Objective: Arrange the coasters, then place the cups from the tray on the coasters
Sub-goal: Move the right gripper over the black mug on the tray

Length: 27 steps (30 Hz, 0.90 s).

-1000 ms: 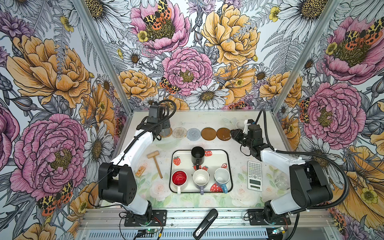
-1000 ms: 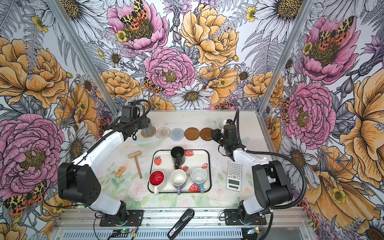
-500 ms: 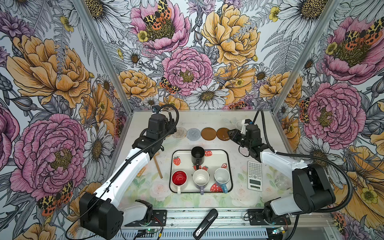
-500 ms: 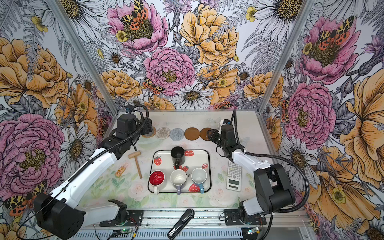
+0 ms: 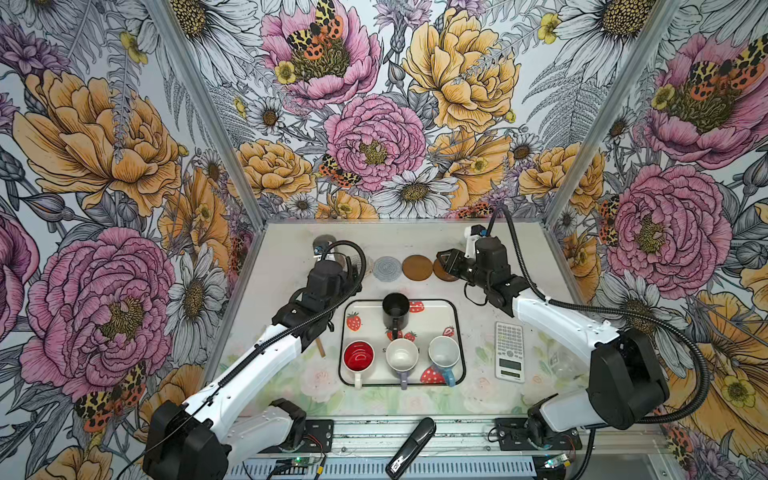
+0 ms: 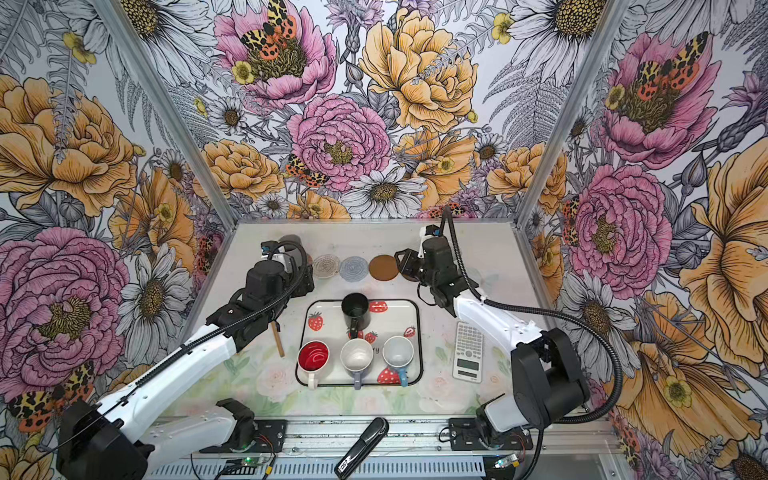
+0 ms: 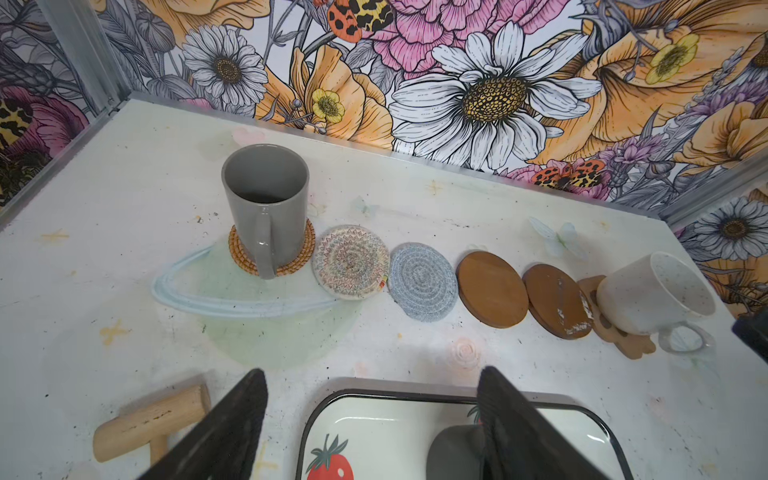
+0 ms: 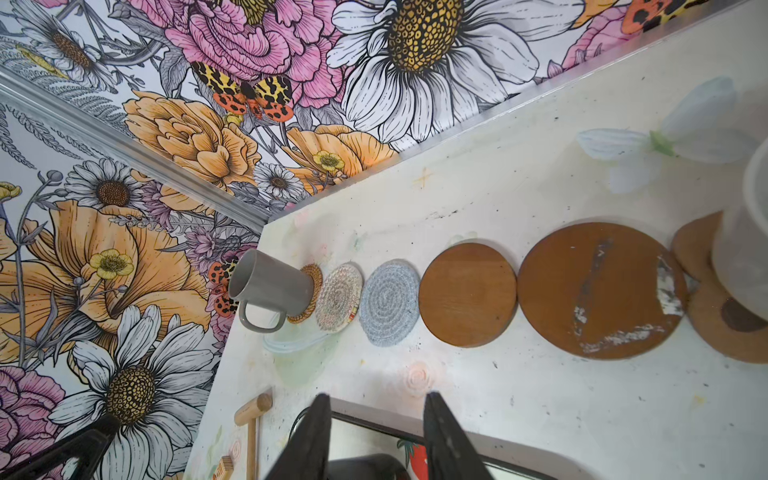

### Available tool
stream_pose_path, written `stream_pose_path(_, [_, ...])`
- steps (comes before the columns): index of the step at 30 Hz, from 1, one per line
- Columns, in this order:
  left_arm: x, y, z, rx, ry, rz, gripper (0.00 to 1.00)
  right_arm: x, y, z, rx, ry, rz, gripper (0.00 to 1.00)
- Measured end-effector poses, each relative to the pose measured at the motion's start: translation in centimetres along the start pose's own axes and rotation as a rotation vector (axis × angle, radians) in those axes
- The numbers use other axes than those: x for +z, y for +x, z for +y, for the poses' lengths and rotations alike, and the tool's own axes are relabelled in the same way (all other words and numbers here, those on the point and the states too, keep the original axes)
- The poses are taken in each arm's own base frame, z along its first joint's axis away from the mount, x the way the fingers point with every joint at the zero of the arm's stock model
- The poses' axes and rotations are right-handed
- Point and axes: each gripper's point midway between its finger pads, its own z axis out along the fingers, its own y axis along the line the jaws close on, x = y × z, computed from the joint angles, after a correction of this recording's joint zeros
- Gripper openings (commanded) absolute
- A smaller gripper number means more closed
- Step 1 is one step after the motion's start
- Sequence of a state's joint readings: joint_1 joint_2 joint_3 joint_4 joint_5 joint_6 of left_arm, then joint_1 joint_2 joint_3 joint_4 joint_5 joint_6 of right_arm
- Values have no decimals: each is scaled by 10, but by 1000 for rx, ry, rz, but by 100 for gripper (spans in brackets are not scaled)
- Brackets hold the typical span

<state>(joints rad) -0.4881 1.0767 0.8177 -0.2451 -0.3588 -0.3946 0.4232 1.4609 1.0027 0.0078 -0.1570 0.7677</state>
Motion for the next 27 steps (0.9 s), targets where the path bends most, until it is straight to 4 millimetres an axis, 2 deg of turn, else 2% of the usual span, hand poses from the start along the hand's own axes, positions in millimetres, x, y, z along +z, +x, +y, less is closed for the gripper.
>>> stream_pose_path(7, [-9,-7,-2,-32,46,-75,83,-1,4,14,-49,11,20,45])
stream_pose_path(10, [-11,-4,1,-40,58,-90,85,-5,0,26,-88,11,17,46])
stream_pose_path(18, [-18,0,3,-53,82,-121,90,-43,-11,60,-198,0,-31,50])
stream_pose_path(22, [-19,-1,2,-55,93,-127,91,-49,0,67,-240,19,-14,53])
stream_pose_path(27, [-19,-1,1,-55,96,-126,91,-49,31,69,-300,62,64,57])
